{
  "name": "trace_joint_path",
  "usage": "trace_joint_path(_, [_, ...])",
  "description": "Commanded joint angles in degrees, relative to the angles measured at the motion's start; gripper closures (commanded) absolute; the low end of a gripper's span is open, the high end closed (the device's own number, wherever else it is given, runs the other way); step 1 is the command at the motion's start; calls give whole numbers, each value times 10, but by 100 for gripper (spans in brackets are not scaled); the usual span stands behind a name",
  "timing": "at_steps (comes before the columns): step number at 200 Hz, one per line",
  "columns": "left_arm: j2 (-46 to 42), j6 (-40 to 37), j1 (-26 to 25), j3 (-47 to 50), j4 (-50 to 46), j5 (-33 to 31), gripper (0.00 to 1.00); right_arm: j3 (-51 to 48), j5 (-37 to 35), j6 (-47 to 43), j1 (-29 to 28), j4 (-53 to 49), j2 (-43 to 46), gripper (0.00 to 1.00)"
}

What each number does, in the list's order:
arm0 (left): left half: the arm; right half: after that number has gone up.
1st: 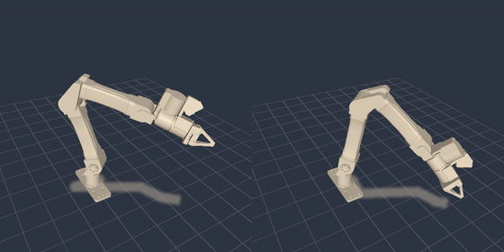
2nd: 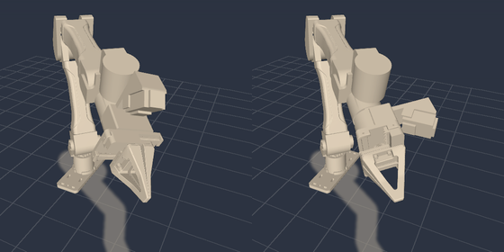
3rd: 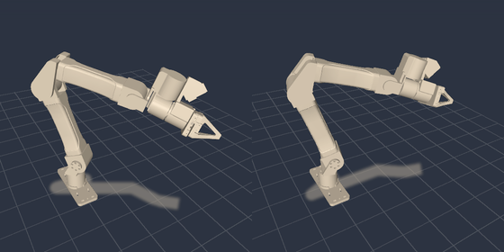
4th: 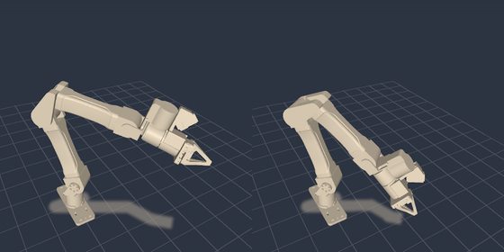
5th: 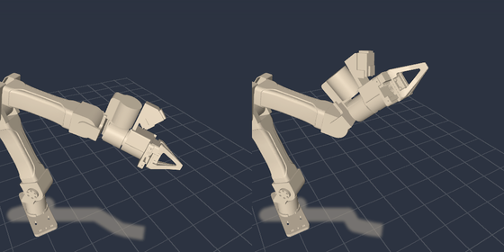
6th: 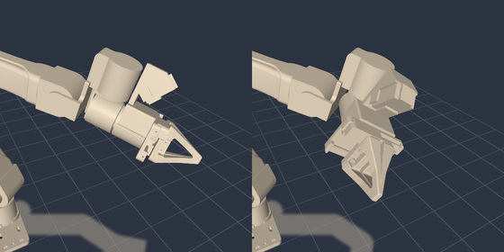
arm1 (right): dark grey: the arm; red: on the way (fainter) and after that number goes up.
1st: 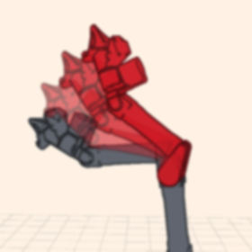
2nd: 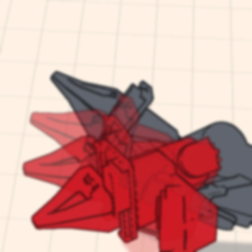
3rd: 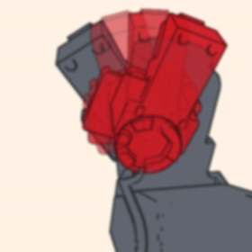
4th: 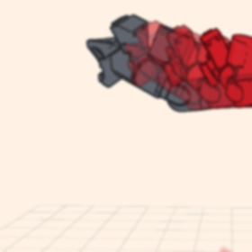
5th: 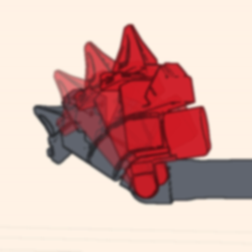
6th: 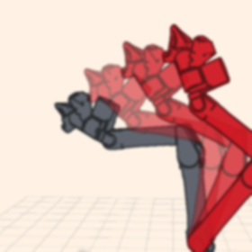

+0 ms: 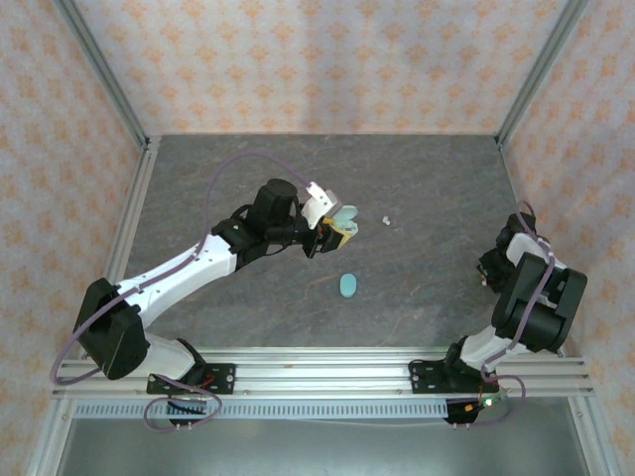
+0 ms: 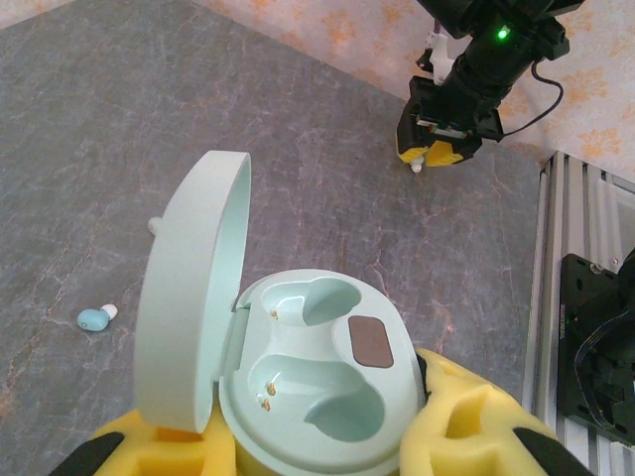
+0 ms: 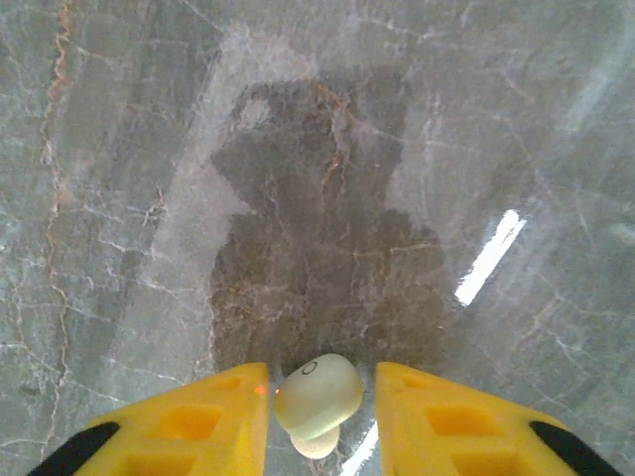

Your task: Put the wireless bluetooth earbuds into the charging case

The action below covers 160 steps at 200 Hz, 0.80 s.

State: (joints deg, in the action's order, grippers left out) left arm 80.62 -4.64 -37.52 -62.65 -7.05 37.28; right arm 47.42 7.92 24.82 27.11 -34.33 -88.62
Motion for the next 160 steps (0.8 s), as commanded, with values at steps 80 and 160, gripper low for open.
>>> trace_joint_path(80, [-37, 0, -2, 10, 20, -6, 93, -32, 134, -39, -5, 13, 29, 81])
trace_joint_path(160, [-84, 24, -1, 72, 65, -42, 93, -9, 275, -26, -205, 50, 118, 86])
